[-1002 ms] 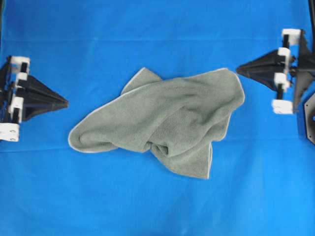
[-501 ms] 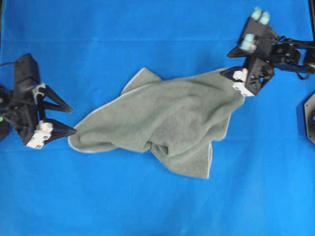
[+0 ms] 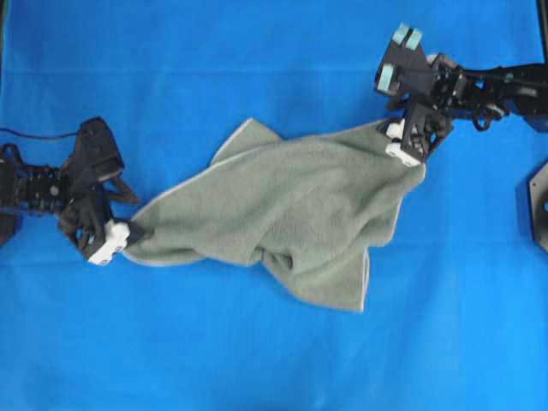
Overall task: Fold a large towel.
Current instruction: 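Reach both grippers to opposite corners of the grey towel and grasp, then lift the towel with both grippers and shake it out in the air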
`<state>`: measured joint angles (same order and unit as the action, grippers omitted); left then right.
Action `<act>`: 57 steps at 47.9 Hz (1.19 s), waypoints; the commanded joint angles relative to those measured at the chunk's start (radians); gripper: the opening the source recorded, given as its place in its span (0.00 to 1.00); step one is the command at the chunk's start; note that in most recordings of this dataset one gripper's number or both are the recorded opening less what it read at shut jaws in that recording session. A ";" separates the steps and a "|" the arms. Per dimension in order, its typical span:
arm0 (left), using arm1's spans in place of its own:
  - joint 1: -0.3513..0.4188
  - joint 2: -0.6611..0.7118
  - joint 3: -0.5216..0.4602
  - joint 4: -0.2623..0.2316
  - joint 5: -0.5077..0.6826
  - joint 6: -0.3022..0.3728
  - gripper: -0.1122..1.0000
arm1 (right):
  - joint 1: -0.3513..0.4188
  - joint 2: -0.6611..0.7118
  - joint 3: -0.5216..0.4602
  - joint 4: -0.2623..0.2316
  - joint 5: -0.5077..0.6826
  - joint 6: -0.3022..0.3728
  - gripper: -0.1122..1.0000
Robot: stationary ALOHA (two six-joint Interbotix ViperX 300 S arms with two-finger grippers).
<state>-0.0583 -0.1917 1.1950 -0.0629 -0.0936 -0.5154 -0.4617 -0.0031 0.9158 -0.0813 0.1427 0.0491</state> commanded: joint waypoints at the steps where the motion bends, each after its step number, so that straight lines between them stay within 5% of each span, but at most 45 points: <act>1: 0.012 0.008 -0.011 0.000 0.020 -0.002 0.86 | -0.002 0.014 -0.009 -0.006 0.009 -0.003 0.63; 7: 0.017 0.006 -0.025 0.003 0.118 0.006 0.77 | 0.002 0.012 -0.014 -0.006 0.018 -0.009 0.47; 14: 0.018 -0.020 -0.063 0.028 0.281 0.020 0.41 | 0.003 -0.005 -0.037 -0.006 0.071 -0.011 0.13; 20: 0.051 -0.083 -0.097 0.031 0.373 0.029 0.12 | 0.003 -0.063 -0.058 -0.006 0.117 -0.011 0.13; 37: 0.183 -0.414 -0.279 0.038 0.577 0.173 0.11 | 0.002 -0.410 -0.083 -0.012 0.183 -0.011 0.13; 57: 0.275 -0.532 -0.422 0.043 0.345 0.541 0.11 | 0.043 -0.805 -0.081 -0.005 0.166 0.000 0.13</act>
<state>0.2148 -0.7179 0.8084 -0.0230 0.3083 -0.0092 -0.4418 -0.7578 0.8514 -0.0905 0.3237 0.0491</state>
